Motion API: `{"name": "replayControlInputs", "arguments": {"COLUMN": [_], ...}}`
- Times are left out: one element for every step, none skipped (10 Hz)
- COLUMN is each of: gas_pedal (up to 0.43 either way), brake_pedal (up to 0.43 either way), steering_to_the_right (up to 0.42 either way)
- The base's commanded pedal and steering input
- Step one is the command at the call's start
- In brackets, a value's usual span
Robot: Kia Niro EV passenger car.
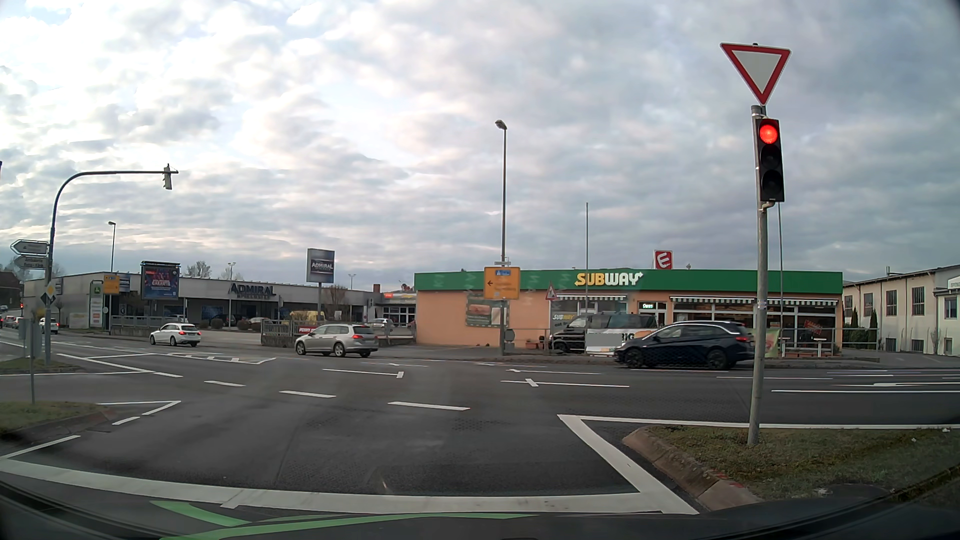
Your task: Follow the waypoints while adhering to traffic rules and regulations
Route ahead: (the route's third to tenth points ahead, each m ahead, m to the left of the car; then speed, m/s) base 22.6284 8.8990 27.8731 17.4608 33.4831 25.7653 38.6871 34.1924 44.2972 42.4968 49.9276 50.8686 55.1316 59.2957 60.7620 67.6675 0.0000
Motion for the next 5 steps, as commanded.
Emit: {"name": "replayControlInputs", "arguments": {"gas_pedal": [0.000, 0.000, 0.000, 0.000, 0.000], "brake_pedal": [0.329, 0.329, 0.329, 0.329, 0.329], "steering_to_the_right": [0.048, 0.048, 0.048, 0.048, 0.048]}}
